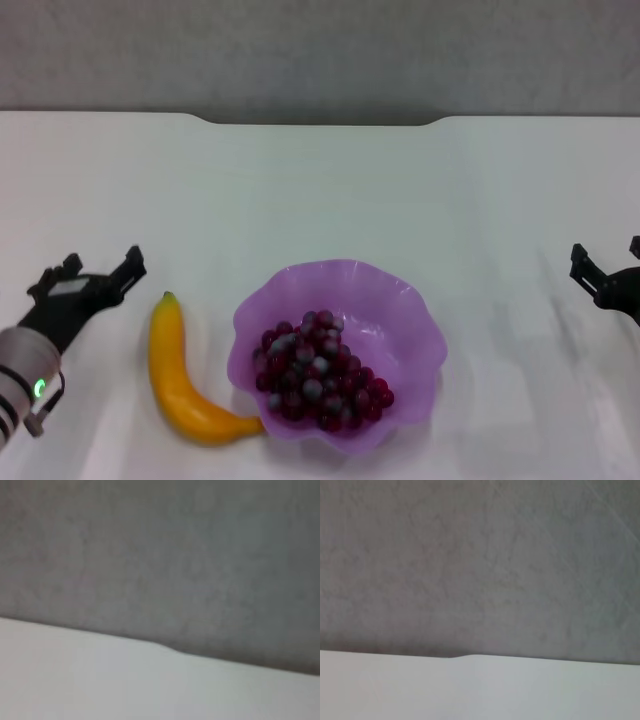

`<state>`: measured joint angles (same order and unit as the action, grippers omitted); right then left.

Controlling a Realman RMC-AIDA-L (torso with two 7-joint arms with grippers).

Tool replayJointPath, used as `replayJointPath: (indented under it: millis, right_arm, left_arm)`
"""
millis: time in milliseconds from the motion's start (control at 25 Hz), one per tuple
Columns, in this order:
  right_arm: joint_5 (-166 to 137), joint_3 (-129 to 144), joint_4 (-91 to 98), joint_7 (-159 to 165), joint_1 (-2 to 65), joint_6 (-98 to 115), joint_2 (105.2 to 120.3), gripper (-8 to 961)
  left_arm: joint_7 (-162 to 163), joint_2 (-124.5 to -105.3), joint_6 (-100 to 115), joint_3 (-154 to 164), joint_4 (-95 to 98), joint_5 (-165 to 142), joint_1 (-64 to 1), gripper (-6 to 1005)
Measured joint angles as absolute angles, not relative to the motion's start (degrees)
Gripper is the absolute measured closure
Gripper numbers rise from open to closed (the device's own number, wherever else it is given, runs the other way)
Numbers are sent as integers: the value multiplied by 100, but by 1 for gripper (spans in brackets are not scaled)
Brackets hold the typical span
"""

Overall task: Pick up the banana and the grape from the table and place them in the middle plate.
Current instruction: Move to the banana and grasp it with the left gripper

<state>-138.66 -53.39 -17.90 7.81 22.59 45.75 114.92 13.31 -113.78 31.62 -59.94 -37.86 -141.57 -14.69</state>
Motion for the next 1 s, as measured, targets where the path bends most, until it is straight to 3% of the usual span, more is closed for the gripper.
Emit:
replayJointPath:
  millis: [80, 160, 200, 240, 280, 680, 1000]
  right_arm:
    - [-13871, -5338, -1767, 780, 2266, 4576, 11492, 120]
    - [-13876, -5319, -1753, 779, 2268, 4576, 11491, 120]
    - [-13878, -5300, -1750, 780, 2272, 4575, 11491, 120]
    - [-13878, -5284, -1744, 780, 2275, 4575, 11489, 120]
    - [-13878, -5267, -1741, 780, 2283, 4575, 11489, 120]
    - [-13878, -5215, -1757, 784, 2299, 4460, 11487, 120]
    - [-13872, -5211, -1741, 787, 2303, 4447, 11487, 120]
  left_arm:
    - [1100, -11250, 2642, -6239, -4604, -14283, -1144, 89]
    - [597, -11303, 1867, -6767, -5420, -14455, -815, 89]
    - [-58, -11511, 872, -7393, -6151, -14634, -550, 89]
    - [-58, -11511, 872, -7393, -6151, -14634, -550, 89]
    - [-628, -11681, -156, -7853, -6770, -14724, -402, 89]
    - [-709, -11702, -3235, -8479, -7570, -14843, -893, 89]
    - [747, -11718, -4065, -8151, -7848, -16062, -1078, 89]
